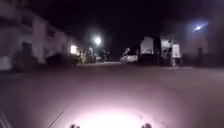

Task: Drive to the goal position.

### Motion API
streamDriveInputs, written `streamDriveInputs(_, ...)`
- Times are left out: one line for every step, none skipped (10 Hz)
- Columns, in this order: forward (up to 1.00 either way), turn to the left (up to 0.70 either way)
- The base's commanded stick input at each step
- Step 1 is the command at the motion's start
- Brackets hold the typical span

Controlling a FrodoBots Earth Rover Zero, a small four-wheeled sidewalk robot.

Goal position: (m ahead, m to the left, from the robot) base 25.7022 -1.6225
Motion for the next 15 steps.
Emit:
streamDriveInputs(1.0, 0.0)
streamDriveInputs(1.0, 0.0)
streamDriveInputs(1.0, 0.0)
streamDriveInputs(1.0, 0.0)
streamDriveInputs(1.0, 0.0)
streamDriveInputs(1.0, 0.0)
streamDriveInputs(1.0, 0.0)
streamDriveInputs(1.0, 0.0)
streamDriveInputs(1.0, 0.0)
streamDriveInputs(1.0, 0.0)
streamDriveInputs(1.0, 0.0)
streamDriveInputs(1.0, 0.0)
streamDriveInputs(1.0, -0.22)
streamDriveInputs(1.0, -0.4)
streamDriveInputs(1.0, -0.4)
